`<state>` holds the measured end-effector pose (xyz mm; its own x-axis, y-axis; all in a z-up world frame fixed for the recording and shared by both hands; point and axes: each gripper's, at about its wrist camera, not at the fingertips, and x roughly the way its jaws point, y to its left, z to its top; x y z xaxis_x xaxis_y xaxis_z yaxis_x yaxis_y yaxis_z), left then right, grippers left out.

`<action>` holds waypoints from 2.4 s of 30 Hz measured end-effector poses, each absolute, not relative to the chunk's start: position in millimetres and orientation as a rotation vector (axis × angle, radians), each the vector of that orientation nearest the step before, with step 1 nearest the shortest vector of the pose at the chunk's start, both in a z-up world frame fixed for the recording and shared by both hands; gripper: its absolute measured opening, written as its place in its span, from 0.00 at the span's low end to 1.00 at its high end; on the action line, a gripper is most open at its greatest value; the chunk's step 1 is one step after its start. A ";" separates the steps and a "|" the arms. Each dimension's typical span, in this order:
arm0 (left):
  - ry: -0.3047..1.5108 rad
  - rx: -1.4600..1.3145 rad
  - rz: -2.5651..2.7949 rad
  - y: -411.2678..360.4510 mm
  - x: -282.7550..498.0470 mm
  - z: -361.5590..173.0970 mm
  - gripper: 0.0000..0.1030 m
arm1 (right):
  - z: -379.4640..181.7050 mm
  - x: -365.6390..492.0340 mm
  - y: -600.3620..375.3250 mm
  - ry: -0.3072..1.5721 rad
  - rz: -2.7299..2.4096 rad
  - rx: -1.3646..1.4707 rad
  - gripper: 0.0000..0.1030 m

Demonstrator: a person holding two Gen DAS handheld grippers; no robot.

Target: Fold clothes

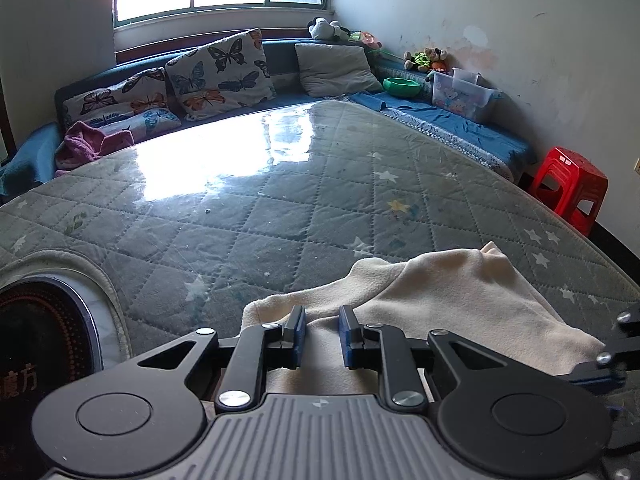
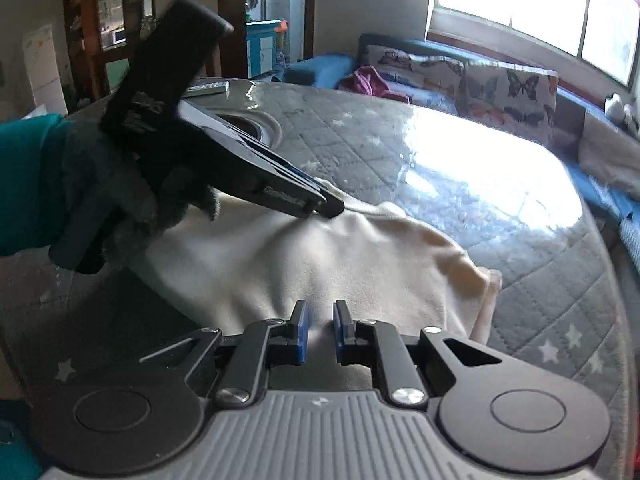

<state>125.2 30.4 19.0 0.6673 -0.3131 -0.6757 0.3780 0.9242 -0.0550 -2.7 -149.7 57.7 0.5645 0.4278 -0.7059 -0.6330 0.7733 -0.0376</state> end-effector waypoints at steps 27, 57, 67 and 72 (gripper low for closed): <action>0.655 0.089 -0.423 27.9 74.3 37.0 0.29 | 58.9 -10.7 -185.3 0.727 0.557 -0.133 0.12; 0.683 -0.126 -0.299 97.9 9.6 15.9 0.37 | 44.0 -9.3 -218.1 0.755 0.457 -0.038 0.17; 0.690 -0.098 -0.284 95.0 41.6 22.0 0.36 | 52.2 2.5 -212.8 0.746 0.471 -0.048 0.18; 0.690 -0.095 -0.269 99.4 56.2 19.8 0.32 | 52.0 18.6 -204.1 0.742 0.483 -0.067 0.18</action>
